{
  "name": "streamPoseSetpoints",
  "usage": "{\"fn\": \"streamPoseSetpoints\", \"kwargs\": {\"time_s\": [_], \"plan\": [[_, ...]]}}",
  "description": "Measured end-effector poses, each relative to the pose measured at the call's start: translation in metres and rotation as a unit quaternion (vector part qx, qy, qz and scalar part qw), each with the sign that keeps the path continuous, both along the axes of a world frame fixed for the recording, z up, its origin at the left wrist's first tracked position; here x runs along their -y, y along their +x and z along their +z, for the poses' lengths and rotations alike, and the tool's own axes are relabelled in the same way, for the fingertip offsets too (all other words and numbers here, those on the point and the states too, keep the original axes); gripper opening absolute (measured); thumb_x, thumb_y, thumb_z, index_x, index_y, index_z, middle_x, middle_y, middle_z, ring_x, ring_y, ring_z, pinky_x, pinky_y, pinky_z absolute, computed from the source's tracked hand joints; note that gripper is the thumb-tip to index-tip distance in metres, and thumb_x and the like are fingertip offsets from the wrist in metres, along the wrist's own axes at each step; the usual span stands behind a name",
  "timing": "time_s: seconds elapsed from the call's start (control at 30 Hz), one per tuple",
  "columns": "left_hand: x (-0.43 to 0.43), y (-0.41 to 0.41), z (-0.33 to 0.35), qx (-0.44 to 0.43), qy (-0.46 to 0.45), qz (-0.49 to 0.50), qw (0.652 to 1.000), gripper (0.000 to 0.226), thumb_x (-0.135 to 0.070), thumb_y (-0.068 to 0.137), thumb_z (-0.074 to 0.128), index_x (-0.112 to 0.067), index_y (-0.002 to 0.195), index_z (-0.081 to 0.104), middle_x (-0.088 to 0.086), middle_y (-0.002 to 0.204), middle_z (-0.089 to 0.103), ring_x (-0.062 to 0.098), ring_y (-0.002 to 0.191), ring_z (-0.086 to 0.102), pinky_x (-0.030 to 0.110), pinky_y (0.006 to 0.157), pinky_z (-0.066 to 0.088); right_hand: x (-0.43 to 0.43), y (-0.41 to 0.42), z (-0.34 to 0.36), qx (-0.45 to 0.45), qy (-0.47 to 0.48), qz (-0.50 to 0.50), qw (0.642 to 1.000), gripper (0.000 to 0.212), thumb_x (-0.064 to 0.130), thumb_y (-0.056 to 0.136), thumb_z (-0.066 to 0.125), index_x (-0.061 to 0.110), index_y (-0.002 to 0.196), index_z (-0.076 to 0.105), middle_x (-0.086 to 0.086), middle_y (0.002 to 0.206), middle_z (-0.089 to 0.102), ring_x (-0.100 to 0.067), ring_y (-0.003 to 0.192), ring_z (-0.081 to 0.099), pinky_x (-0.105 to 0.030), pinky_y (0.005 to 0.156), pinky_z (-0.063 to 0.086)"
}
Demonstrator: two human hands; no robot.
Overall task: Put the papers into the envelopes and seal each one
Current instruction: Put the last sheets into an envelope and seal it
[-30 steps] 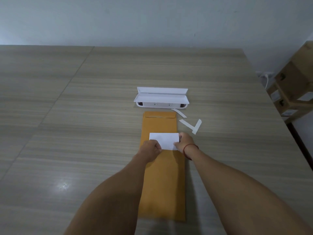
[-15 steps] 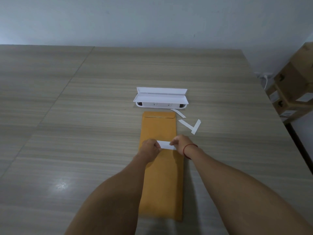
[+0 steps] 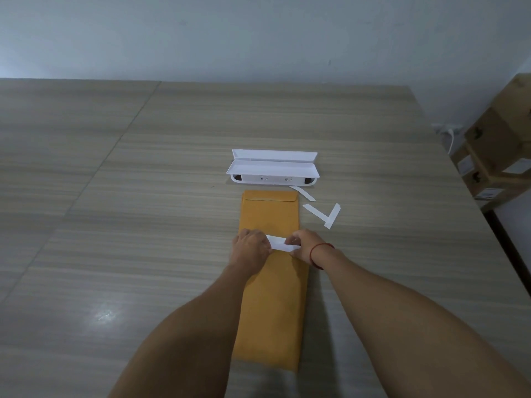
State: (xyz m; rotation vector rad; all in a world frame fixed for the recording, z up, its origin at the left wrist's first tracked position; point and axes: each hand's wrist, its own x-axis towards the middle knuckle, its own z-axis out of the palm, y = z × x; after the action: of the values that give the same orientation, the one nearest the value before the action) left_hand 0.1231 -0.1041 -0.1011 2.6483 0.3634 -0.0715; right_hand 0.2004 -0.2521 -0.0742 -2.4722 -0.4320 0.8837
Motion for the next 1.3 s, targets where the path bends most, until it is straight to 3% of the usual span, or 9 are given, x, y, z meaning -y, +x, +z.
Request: {"fn": "streamPoseSetpoints", "kwargs": {"time_s": [0.2,0.37,0.63,0.83,0.93,1.0,1.3], "plan": [[-0.001,-0.001,0.003,-0.017,-0.026,0.007,0.999,0.011,-0.023,0.091,0.057,-0.019,0.095,0.066,-0.006,0.108,0.064,0.016,0.114,0.050,0.030,0.097,0.027,-0.004,0.003,-0.004,-0.016,-0.001,0.002,1.000,0.022,0.004,0.093,0.056,0.012,0.110,0.070,-0.006,0.122,0.065,-0.022,0.114,0.060,-0.031,0.101,0.046],[0.000,-0.002,0.006,-0.028,-0.042,0.009,0.999,0.007,-0.023,0.092,0.056,-0.020,0.094,0.062,-0.007,0.109,0.062,0.013,0.107,0.054,0.027,0.091,0.024,-0.008,0.001,-0.003,-0.037,-0.020,0.027,0.999,0.030,0.018,0.091,0.063,0.014,0.121,0.064,-0.005,0.124,0.062,-0.022,0.117,0.057,-0.035,0.104,0.045],[0.001,-0.003,0.003,-0.033,-0.045,0.019,0.998,0.006,-0.026,0.089,0.059,-0.022,0.093,0.062,-0.007,0.106,0.063,0.014,0.107,0.055,0.028,0.091,0.026,-0.007,0.002,-0.011,0.002,-0.034,0.026,0.999,0.021,0.014,0.091,0.062,0.013,0.112,0.068,-0.005,0.117,0.066,-0.023,0.110,0.060,-0.037,0.102,0.048],[-0.008,-0.007,-0.002,-0.033,-0.021,0.020,0.999,0.059,-0.039,0.077,0.075,-0.017,0.126,0.052,-0.001,0.128,0.054,0.020,0.123,0.049,0.031,0.101,0.040,-0.001,0.004,-0.024,0.051,-0.007,-0.110,0.993,0.022,0.017,0.088,0.065,0.017,0.110,0.064,-0.002,0.115,0.066,-0.021,0.106,0.062,-0.036,0.095,0.052],[-0.009,-0.012,-0.007,-0.110,-0.052,0.017,0.992,0.078,-0.041,0.080,0.072,-0.018,0.145,0.035,-0.001,0.157,0.027,0.019,0.146,0.024,0.036,0.115,0.030,-0.002,0.002,-0.030,0.024,0.009,-0.155,0.988,0.028,0.019,0.087,0.067,0.016,0.114,0.062,-0.002,0.118,0.064,-0.021,0.108,0.061,-0.035,0.095,0.051],[-0.007,-0.014,-0.011,-0.137,-0.047,0.025,0.989,0.083,-0.044,0.082,0.069,-0.020,0.149,0.027,-0.002,0.161,0.015,0.016,0.149,0.015,0.038,0.118,0.027,-0.005,0.000,-0.034,0.009,0.022,-0.169,0.985,0.028,0.019,0.086,0.067,0.016,0.114,0.062,-0.003,0.118,0.064,-0.021,0.108,0.062,-0.034,0.094,0.052],[-0.002,-0.015,-0.022,-0.165,-0.009,0.022,0.986,0.089,-0.051,0.086,0.060,-0.018,0.153,0.013,-0.002,0.163,0.003,0.017,0.150,0.009,0.040,0.117,0.029,-0.014,-0.004,-0.044,0.006,0.038,-0.204,0.978,0.017,0.019,0.086,0.067,0.019,0.103,0.066,-0.002,0.111,0.068,-0.021,0.103,0.063,-0.035,0.092,0.053]]}}
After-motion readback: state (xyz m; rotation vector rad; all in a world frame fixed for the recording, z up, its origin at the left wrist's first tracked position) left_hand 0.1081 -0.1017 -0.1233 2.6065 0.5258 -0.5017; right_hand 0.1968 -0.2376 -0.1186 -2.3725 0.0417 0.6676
